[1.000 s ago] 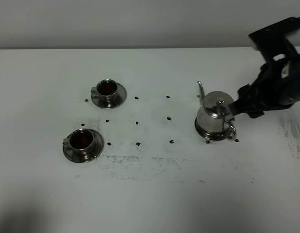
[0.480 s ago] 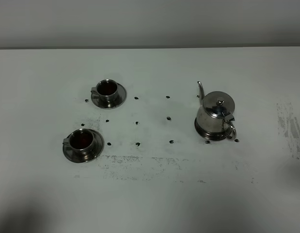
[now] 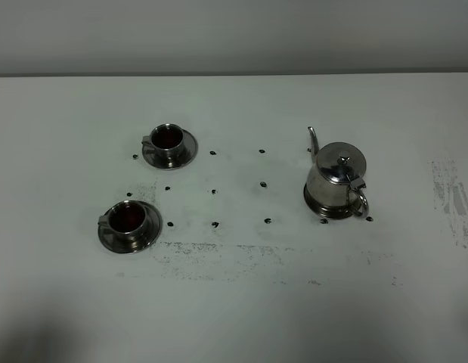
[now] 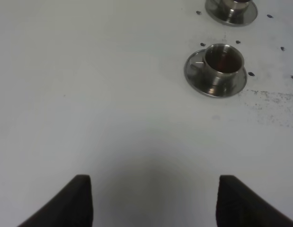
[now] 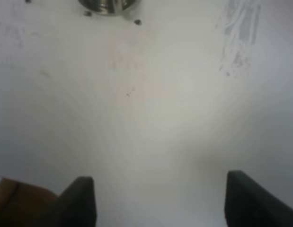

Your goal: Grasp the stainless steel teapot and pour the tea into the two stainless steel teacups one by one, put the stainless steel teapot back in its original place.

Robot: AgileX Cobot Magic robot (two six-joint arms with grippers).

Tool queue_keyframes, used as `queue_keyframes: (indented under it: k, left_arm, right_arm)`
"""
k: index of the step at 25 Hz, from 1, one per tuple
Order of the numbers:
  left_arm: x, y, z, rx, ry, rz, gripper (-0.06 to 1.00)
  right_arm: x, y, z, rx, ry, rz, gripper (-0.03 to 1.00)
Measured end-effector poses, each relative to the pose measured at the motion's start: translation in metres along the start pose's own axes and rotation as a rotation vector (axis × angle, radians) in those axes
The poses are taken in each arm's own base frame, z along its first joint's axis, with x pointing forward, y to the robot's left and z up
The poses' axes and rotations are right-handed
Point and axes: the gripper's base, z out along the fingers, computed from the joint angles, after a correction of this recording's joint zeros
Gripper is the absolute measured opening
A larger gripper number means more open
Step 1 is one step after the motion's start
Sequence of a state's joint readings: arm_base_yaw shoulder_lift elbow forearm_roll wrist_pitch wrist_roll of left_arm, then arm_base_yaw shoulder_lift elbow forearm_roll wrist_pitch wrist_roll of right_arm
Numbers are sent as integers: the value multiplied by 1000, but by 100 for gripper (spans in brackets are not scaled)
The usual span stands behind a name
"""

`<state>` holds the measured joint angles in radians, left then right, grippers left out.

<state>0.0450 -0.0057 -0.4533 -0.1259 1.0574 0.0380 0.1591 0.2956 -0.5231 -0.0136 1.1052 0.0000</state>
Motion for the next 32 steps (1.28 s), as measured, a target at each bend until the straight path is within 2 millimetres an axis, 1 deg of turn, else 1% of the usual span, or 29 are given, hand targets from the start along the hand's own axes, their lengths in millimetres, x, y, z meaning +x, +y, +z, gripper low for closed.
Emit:
queue_keyframes:
  k: [6, 13, 32]
  left_arm:
    - [0, 0, 0, 0, 0, 0, 54]
    - [0, 0, 0, 0, 0, 0, 54]
    - [0, 0, 0, 0, 0, 0, 54]
  right_arm:
    - [10, -2, -14, 56, -107, 43, 56]
    - [25, -1, -30, 70, -240, 51, 56]
    - [26, 0, -31, 69, -244, 52, 56]
